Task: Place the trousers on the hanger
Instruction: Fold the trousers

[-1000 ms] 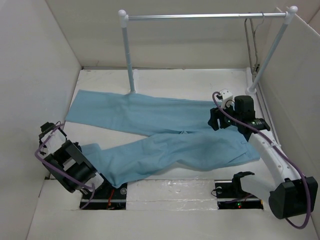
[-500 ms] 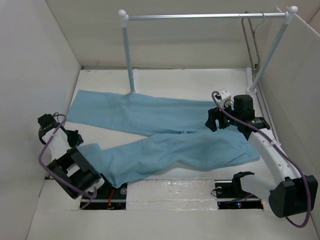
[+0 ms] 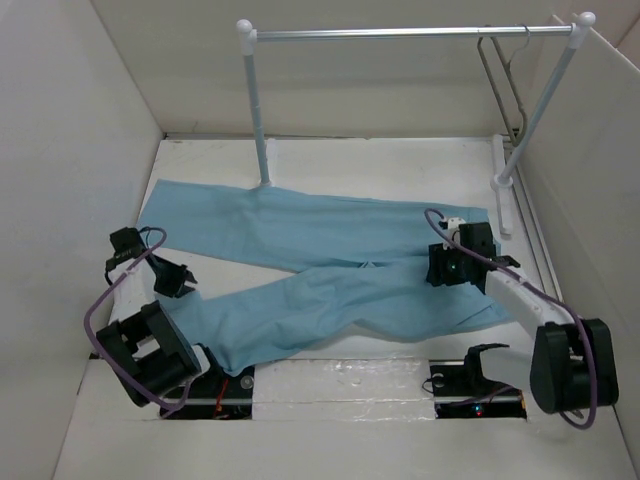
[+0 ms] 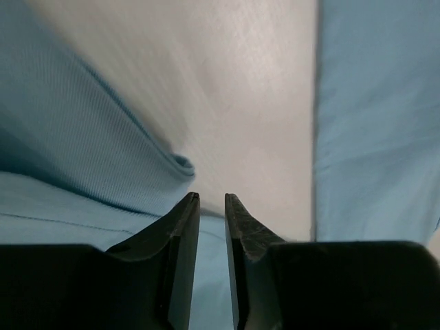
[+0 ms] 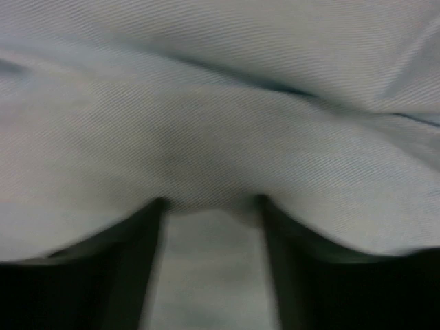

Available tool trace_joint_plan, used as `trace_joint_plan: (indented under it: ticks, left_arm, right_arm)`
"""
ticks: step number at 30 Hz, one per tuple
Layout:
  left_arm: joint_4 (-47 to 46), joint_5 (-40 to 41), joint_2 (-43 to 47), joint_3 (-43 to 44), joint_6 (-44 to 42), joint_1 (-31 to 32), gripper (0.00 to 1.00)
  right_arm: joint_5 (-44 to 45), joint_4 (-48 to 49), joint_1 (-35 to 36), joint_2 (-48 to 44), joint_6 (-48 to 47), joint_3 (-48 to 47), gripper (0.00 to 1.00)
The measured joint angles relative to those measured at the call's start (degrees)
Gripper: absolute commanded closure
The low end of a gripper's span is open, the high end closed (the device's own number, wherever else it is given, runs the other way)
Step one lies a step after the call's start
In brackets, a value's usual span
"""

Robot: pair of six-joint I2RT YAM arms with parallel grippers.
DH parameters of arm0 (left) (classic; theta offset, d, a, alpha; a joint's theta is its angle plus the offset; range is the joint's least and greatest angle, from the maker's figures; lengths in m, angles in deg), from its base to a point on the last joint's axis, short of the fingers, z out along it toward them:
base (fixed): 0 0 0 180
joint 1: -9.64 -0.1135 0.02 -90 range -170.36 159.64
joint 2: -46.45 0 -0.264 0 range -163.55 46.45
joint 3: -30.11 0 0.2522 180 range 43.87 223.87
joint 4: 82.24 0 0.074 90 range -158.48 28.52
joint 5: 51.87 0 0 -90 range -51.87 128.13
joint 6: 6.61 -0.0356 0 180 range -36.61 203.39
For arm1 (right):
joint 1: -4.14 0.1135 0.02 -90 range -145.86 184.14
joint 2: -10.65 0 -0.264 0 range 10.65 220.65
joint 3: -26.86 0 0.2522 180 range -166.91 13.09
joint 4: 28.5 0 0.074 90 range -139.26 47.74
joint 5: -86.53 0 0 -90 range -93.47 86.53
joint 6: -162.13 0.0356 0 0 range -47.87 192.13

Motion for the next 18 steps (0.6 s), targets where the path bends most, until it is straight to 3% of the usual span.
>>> trace_joint_plan:
  ticks: [2,3,4,7,9,10,11,12,13,16,18]
  left_arm:
    - [0.0,-1.5,-0.1,-3.5,0.0,0.8,0.88]
    - [0.1,-1.9,-0.1,-4.5,0.2,1.8,0.93]
    - [0.1,-1.7,-0.3,-4.9,0.5,4.1,0.97]
    - [-1.5,-2.1,-1.7,-4.7,1.5,14.5,0.99]
    - [-1.8,-2.3,-2.4,-4.3,2.4,21.0,0.93]
    - [-1.8,-2.3,-2.5,-4.2,2.5,22.8,0.84]
    - [-1.6,-2.1,-2.3,-4.1,2.9,24.4,0.84]
    - [-1.4,-2.0,-1.9,-4.1,2.9,25.1,0.84]
    - [-1.2,-1.9,-1.5,-4.2,2.9,25.4,0.84]
    - [-0.9,-2.7,0.3,-5.3,3.0,25.5,0.87]
    - [-1.3,-4.4,0.5,-7.0,3.3,25.5,0.93]
  right_arm:
    - [0.9,3.5,-2.1,4.5,2.0,0.0,0.72]
    - [1.2,5.4,-3.1,6.4,3.1,0.1,0.88]
    - [1.4,7.0,-4.0,8.0,4.0,0.1,0.97]
    - [1.6,10.8,-8.1,12.0,8.2,-0.8,1.0]
    - [1.6,12.9,-11.1,13.5,10.8,-1.9,1.0]
    - [1.6,13.4,-12.4,13.5,11.8,-2.2,0.99]
    - [1.7,14.1,-13.3,13.1,12.7,-2.4,0.99]
    - [2.0,14.2,-14.2,12.1,13.2,-2.5,0.93]
    - [2.1,14.1,-14.9,10.6,13.4,-2.5,0.7]
    - [1.7,12.9,-15.0,4.4,12.2,-3.5,0.43]
    - [1.0,11.5,-12.9,0.9,10.5,-4.9,0.44]
